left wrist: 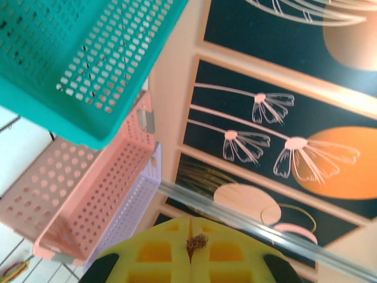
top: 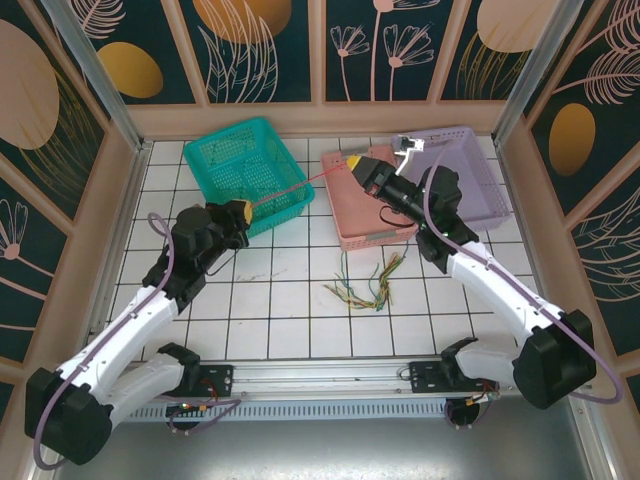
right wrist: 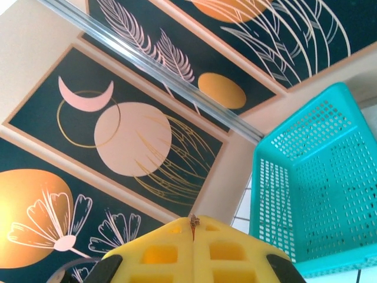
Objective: Untangle the cables
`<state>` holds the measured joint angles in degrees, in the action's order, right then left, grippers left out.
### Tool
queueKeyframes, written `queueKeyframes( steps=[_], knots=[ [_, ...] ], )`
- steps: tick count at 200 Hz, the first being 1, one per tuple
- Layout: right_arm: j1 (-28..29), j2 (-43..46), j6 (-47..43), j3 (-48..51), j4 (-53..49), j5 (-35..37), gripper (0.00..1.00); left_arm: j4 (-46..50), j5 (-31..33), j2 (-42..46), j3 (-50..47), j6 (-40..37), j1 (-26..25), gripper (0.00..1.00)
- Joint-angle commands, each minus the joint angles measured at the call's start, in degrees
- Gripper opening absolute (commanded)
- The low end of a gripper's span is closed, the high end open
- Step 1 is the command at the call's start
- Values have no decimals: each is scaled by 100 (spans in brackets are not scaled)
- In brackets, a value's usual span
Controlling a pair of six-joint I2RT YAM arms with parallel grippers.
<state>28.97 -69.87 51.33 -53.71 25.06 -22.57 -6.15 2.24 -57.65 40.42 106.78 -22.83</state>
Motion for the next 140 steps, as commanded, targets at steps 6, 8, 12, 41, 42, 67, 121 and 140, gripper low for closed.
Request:
queueKeyframes(
  steps=[6,8,12,41,42,67,121,140],
  knots=[
    [4,76,-52,-336,-573,213,32,383,344,-491,1116,-1306,358,0],
    [4,97,-86,-340,-625,250,35,469,340,-532,1229,-1436,369,0],
    [7,147,-161,-362,-728,323,40,596,339,-599,1438,-1686,397,0],
    [-129,288,-806,-803,-1644,629,57,1132,396,-961,2508,-3157,518,0],
    [-138,289,-825,-827,-1684,630,57,1160,402,-978,2529,-3226,526,0],
    [-280,246,-1191,-1209,-2278,628,58,2012,827,-1495,3652,-4509,561,0],
    [-356,217,-1333,-1316,-2618,508,57,2187,1230,-2588,4709,-6315,672,0],
    [-357,198,-1283,-1230,-2603,448,57,1943,1271,-2945,4700,-7043,688,0]
  ],
)
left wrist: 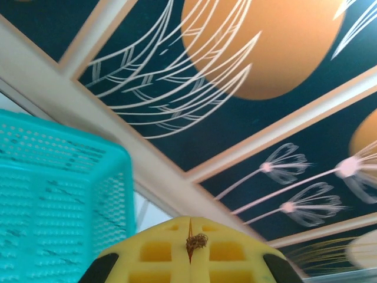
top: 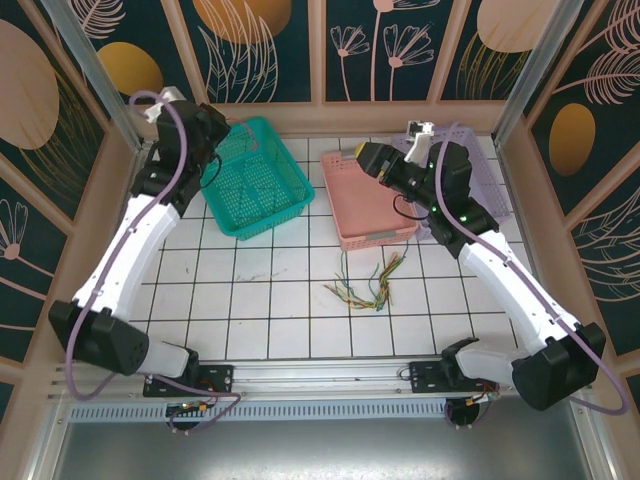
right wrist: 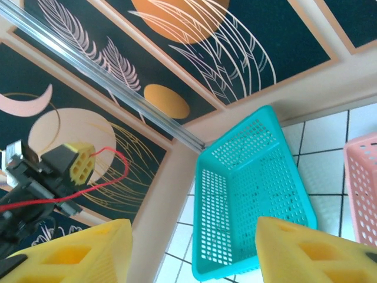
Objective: Untangle the cables
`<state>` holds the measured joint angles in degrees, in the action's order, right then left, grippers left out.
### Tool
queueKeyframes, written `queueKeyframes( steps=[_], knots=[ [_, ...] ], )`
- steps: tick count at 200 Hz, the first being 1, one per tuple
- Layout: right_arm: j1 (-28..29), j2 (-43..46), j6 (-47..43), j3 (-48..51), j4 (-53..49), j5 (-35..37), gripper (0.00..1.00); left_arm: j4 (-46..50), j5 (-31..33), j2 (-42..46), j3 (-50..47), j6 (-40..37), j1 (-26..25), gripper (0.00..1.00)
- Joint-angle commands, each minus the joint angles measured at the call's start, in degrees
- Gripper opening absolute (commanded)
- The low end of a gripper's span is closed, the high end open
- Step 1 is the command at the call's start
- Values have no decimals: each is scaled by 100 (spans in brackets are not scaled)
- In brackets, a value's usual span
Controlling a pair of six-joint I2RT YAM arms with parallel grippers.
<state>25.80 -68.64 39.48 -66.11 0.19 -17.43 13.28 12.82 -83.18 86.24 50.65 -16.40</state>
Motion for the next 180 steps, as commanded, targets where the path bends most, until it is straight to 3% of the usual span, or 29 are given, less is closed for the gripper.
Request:
queueKeyframes(
  steps=[1,71,132,143,151,165,180],
  knots=[
    [-40,73,-98,14,-120,-67,57,-9,213,-414,120,-1455,52,0],
    [-40,85,68,254,-203,-230,56,-226,-457,-1920,192,-1922,638,0],
    [-40,127,109,375,-440,-82,56,0,-230,-2920,736,-2208,682,0],
    [-40,135,112,370,-662,82,57,175,-100,-2975,877,-2218,682,29],
    [-42,149,128,375,-874,252,57,288,-18,-2956,951,-2202,682,45],
    [-56,180,177,414,-1259,553,57,465,71,-2851,1062,-2183,682,62],
    [-99,215,335,494,-1767,915,58,677,117,-2668,1168,-2109,675,73]
  ],
)
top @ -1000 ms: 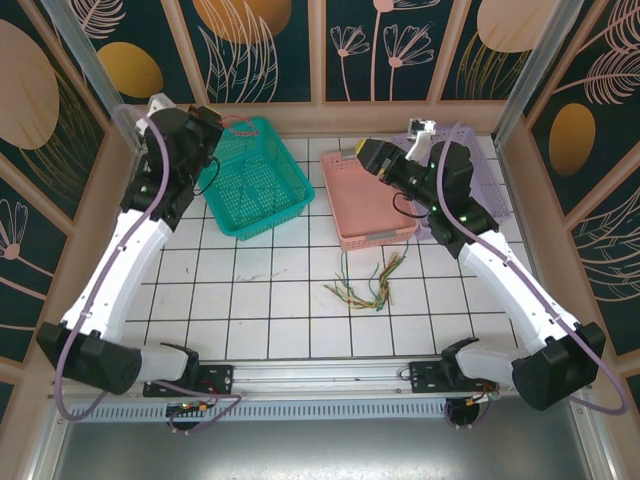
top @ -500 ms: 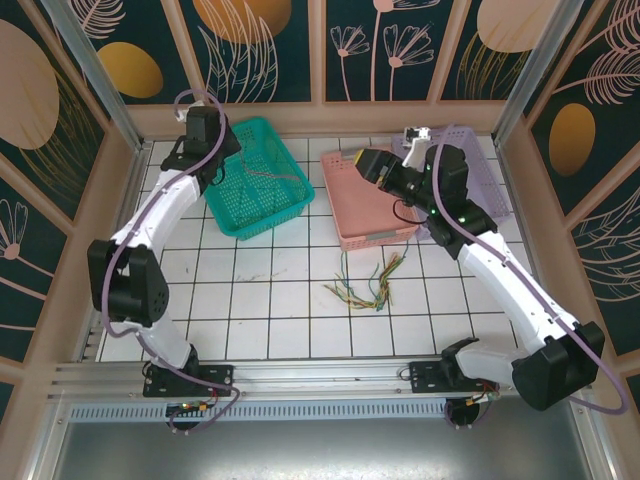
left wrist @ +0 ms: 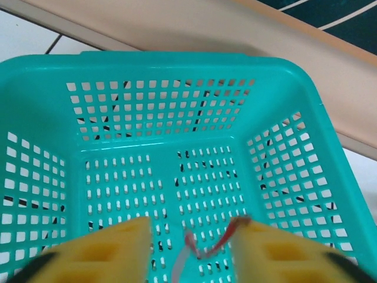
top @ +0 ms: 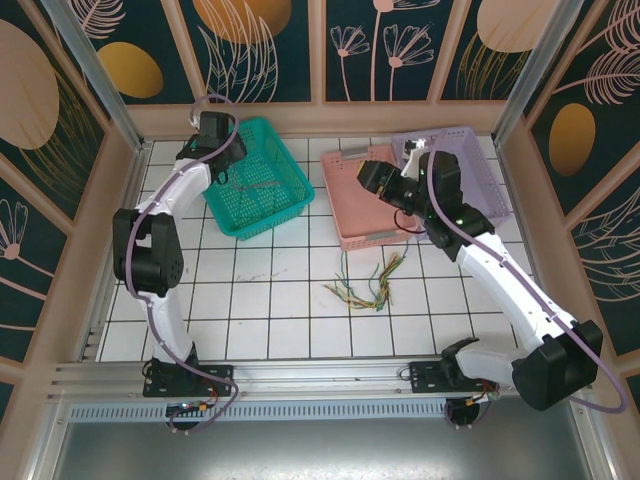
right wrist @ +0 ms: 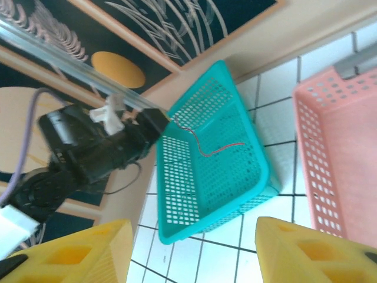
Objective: Untangle the cables
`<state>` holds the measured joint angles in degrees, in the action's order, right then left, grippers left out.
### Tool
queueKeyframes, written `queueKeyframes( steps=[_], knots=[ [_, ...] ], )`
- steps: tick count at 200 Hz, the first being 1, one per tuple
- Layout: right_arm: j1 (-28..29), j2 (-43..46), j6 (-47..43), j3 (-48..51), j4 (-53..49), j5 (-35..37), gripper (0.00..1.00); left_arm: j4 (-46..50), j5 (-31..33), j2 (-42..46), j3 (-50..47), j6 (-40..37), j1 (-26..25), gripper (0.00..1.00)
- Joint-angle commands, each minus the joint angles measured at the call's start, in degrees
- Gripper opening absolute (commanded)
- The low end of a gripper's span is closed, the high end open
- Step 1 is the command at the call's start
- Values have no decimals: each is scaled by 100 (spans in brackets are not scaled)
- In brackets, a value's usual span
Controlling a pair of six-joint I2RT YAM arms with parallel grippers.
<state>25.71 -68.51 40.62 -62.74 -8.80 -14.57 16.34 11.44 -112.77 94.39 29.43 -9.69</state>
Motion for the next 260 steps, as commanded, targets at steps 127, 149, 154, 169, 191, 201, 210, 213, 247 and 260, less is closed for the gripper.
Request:
queueKeyframes(
  steps=[127,149,154,169,191,201,210,213,247,260],
  knots=[
    [-1,471,2969,2688,-807,224,41,100,-2221,3383,-3450,2229,-2094,45],
    [339,110,3133,2751,-463,145,38,-243,-2518,3545,-4247,2189,-2561,43],
    [421,21,3136,2730,-449,174,37,-279,-2529,3551,-4366,2130,-2618,42],
    [531,-212,3155,2697,-498,299,36,-511,-2655,3569,-4635,1999,-2725,41],
    [531,-437,2997,2741,-542,462,35,-728,-2923,3507,-4772,1871,-2827,48],
    [531,-515,2894,2750,-549,541,35,-778,-3084,3424,-4763,1888,-2874,52],
    [531,-578,2811,2737,-552,594,34,-808,-3211,3344,-4747,1938,-2939,55],
    [531,-596,2792,2728,-552,615,34,-820,-3252,3310,-4746,1958,-2960,56],
    [531,-921,2594,2686,-146,536,33,-922,-3818,2739,-4622,2160,-3282,63],
    [648,-1082,2533,2645,-137,516,32,-876,-3969,2511,-4546,2176,-3428,66]
  ],
)
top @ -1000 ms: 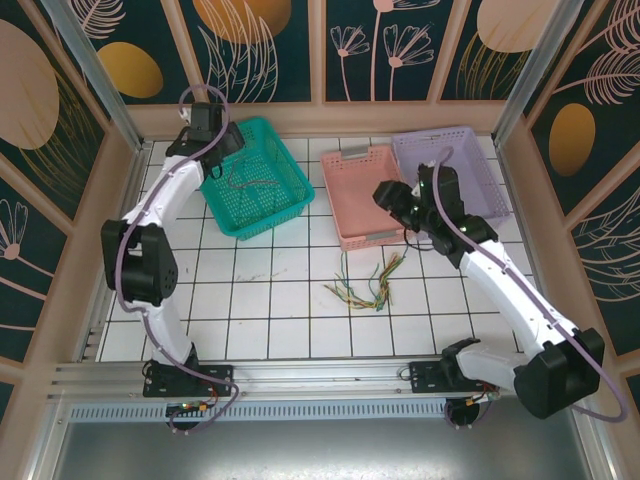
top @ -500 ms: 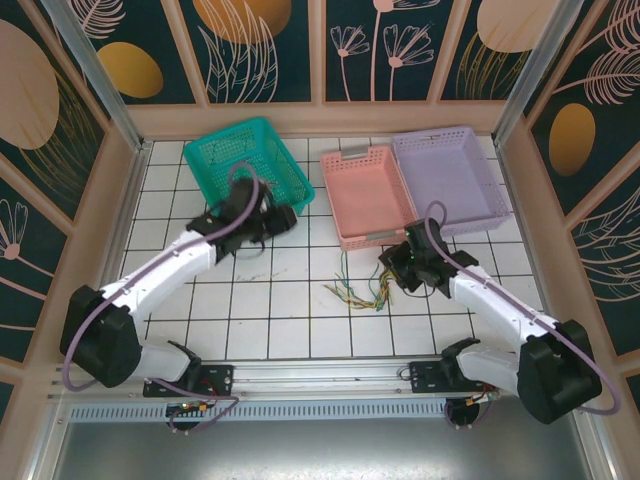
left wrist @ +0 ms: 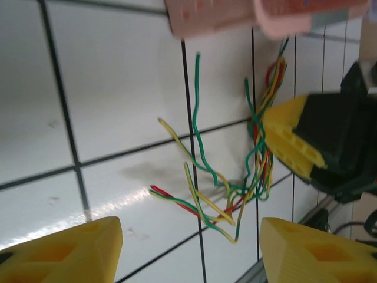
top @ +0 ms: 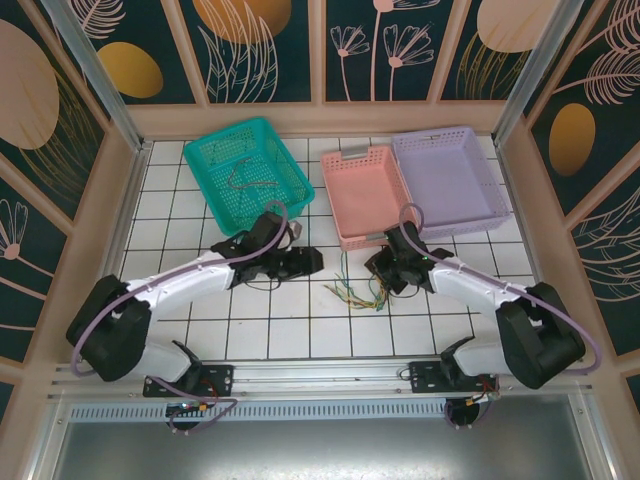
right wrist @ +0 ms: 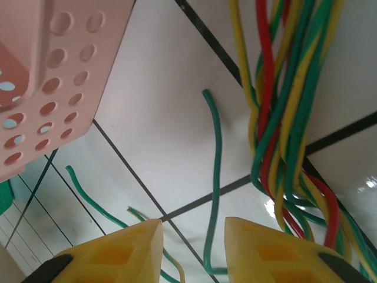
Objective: Untangle the cables
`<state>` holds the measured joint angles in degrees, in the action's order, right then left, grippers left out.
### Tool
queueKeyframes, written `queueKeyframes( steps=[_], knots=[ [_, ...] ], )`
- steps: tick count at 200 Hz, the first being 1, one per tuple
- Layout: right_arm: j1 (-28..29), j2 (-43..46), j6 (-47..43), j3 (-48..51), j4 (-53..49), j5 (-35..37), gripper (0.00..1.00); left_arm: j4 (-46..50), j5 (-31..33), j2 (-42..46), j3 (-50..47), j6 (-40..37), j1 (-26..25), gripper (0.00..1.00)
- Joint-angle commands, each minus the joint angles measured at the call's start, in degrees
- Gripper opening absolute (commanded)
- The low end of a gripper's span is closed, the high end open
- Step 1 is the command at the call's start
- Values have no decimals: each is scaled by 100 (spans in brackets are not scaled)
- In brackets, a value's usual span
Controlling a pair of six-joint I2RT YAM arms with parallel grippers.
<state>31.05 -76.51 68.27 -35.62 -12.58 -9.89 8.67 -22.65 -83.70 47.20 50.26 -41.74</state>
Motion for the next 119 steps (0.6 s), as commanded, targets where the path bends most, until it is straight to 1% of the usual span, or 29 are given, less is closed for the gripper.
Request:
queueKeyframes(
  steps=[1,16,36,58,79,94,111,119],
  knots=[
    [113,-297,-234,-68,235,49,32,-106,-562,-403,179,96,-235,66],
    [116,-411,-260,-6,287,33,27,42,-639,-667,283,111,-363,67],
    [115,-448,-245,93,407,3,21,-8,-692,-875,383,209,-563,69],
    [116,-434,-185,143,511,-14,10,47,-654,-1124,524,285,-733,72],
    [129,-385,-143,126,502,-56,5,-139,-621,-1301,567,405,-768,71],
    [124,-324,-114,125,469,-83,4,-255,-577,-1415,608,529,-772,69],
    [130,-239,-112,132,436,-93,0,-291,-437,-1673,639,615,-769,59],
    [130,-194,-120,125,416,-97,0,-429,-407,-1723,620,675,-768,55]
  ],
)
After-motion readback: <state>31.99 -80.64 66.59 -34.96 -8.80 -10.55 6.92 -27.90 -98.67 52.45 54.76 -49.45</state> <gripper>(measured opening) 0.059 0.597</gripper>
